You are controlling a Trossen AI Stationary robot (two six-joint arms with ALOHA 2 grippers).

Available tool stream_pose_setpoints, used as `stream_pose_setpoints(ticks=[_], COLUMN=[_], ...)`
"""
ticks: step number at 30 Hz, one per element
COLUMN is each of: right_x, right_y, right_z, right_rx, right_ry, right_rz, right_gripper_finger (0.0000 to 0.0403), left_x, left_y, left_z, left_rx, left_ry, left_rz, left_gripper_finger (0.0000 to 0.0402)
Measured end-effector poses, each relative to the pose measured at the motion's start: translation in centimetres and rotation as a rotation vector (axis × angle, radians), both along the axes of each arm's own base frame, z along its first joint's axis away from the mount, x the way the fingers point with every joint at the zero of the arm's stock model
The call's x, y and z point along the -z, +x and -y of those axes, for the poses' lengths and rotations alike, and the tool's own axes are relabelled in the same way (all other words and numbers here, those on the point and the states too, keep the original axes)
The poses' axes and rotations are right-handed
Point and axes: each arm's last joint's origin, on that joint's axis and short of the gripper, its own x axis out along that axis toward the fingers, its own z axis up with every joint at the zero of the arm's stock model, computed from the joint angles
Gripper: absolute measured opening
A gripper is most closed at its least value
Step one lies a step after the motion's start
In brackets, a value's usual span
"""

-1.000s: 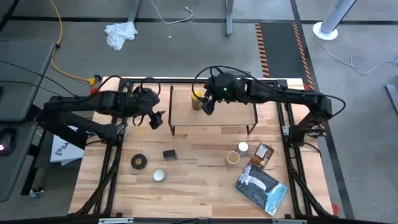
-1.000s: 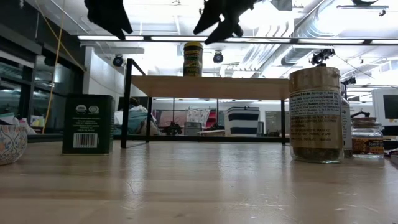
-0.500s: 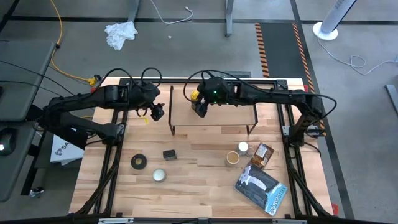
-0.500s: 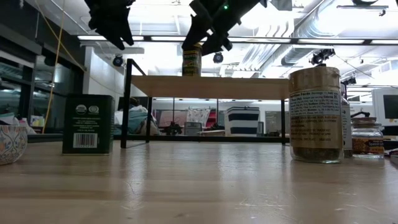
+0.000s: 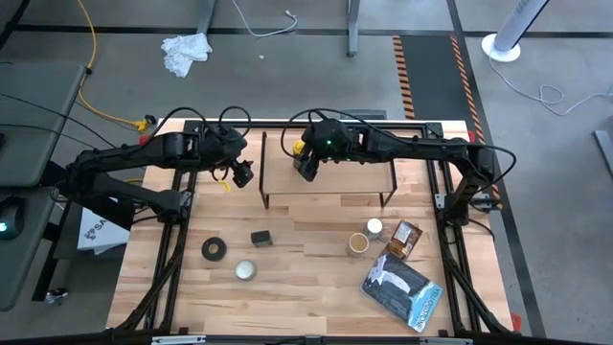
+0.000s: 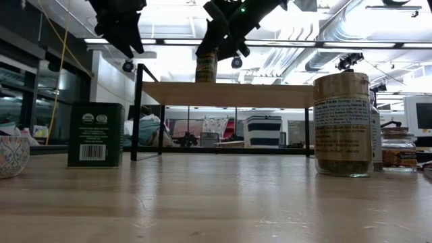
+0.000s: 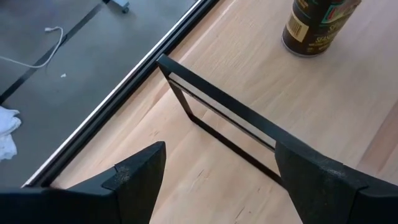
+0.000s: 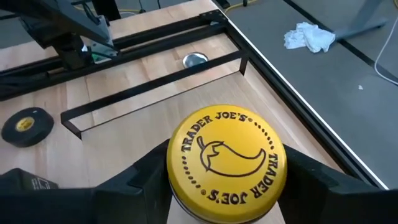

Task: Shelf spices
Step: Remove the yellow seasoning bottle from the shelf

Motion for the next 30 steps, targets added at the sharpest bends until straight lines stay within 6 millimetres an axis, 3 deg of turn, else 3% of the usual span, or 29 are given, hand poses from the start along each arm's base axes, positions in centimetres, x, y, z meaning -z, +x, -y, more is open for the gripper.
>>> stream_pose_setpoints(ticks=[4,8,12,16,19,23,26,30], right_x=[-1.3,-4.4,-7.1,-7.6,-6.2,-2.0,1.0,5.4], right_y=[0.1,0.2,-0.3,-1.0,-1.5,-2.2,-2.3,-2.7], right_z=[-0.4,-2.1,-5.7,-10.3,-13.8,-17.3,-18.5,-18.7], right_rx=[-0.04,-0.135,-0.269,-0.355,-0.337,-0.216,-0.089,0.058], right_ry=[0.014,0.035,0.049,0.111,0.189,0.229,0.217,0.201], right_rz=[0.042,0.115,0.08,0.0,-0.055,-0.137,-0.09,-0.032], right_gripper_finger=[0.0211,0.0211,0.0211,0.0211,0.0211,0.0211,0.0211,0.0211], left_x=[-0.2,-0.3,-1.0,-2.2,-3.1,-4.0,-4.7,-5.6], left_y=[0.1,-0.1,-0.7,-1.2,-1.6,-2.8,-3.5,-4.1], left_z=[0.0,0.0,-0.1,-0.3,-0.4,-0.1,0.2,0.9], left_rx=[0.0,0.036,0.033,0.026,0.015,-0.011,-0.01,0.042], left_ry=[0.004,0.04,0.124,0.173,0.185,0.174,0.155,0.119], left_rz=[0.023,-0.002,-0.014,0.01,0.073,0.169,0.25,0.357], left_gripper_finger=[0.0298,0.0298,0.0298,0.0298,0.0298,0.0298,0.0298,0.0298])
